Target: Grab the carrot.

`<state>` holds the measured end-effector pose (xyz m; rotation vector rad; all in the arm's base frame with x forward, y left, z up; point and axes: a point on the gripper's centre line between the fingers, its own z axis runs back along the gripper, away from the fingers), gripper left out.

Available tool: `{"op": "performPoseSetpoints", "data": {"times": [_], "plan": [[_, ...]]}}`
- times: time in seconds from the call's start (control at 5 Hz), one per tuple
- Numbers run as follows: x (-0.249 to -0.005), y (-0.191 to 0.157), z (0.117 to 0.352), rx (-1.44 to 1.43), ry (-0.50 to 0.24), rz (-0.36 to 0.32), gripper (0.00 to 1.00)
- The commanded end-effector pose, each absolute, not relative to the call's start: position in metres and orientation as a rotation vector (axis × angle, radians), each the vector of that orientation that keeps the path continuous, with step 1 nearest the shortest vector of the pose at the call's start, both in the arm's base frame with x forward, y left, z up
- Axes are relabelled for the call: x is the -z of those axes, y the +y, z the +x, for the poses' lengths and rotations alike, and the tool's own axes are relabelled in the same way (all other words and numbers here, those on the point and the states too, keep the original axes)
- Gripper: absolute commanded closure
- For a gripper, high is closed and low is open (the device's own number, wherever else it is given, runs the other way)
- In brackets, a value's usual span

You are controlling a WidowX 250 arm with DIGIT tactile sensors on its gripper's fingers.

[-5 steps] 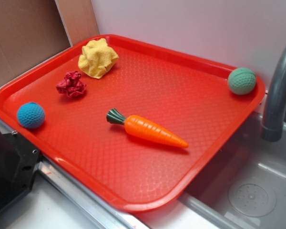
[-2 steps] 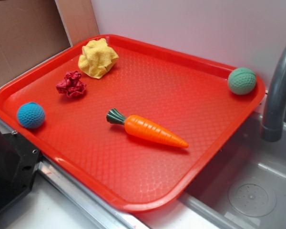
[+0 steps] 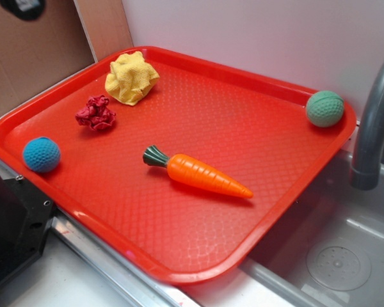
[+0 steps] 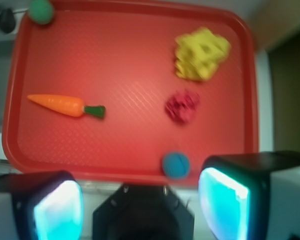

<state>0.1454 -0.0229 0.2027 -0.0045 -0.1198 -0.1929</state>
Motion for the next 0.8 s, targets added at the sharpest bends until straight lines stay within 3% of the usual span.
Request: {"op": "performPoseSetpoints", "data": {"times": [0.0, 0.2, 0.4, 0.6], "plan": [[-0.167, -0.052, 0.177, 0.690, -0.289, -0.039, 0.00], [-0.150, -0.066, 0.180, 0.938, -0.300, -0.072, 0.00], [-0.120, -0.088, 0.185, 1.197, -0.315, -0.025, 0.00], [-0.094, -0.099, 0.191, 1.383, -0.295, -0.090, 0.00]]}}
